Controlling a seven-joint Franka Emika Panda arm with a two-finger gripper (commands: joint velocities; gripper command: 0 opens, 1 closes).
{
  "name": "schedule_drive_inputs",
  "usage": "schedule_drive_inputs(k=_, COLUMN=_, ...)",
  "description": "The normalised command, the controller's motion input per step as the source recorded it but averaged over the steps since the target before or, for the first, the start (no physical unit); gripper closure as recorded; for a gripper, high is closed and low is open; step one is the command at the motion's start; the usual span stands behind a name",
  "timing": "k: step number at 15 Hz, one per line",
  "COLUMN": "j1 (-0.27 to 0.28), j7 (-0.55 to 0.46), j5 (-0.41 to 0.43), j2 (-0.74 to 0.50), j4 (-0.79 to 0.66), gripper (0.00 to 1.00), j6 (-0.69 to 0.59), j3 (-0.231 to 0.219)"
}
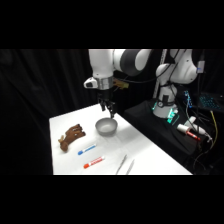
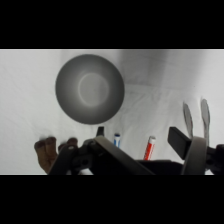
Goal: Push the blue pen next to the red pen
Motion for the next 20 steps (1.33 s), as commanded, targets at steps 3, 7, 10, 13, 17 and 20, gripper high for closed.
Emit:
schedule_drive_inputs(k=3, j1=-0.055, j7=0.00, j5=-0.001, j2=0.03, j4=0.04, gripper=0.00, j6=0.02, j3=0.052)
schedule_drive_inputs(k=7, j1=-0.066, j7=0.00, j5=-0.021, j2=0.14, j4=0.18, gripper=0.00, j6=0.11, j3=0.039)
schedule_drive_inputs(k=10, j1=-0.083, j7=0.01, j5=-0.059, j2=0.22, j4=0.28, gripper=0.00, j6=0.17, j3=0.011)
schedule_drive_inputs(k=13, j1=-0.090, j7=-0.02, j5=-0.045, j2=0.21, j4=0.28, gripper=0.00, j6=0.15, j3=-0.007)
schedule_drive_inputs(k=17, j1=-0.083, j7=-0.05, j5=-0.013, j2=0.26, j4=0.30, gripper=0.00, j6=0.15, j3=-0.005)
schedule_drive_inputs(k=20, j1=-0.057, j7=-0.05, j5=-0.023, j2=0.33, j4=0.33, gripper=0.00, j6=0.14, j3=-0.002)
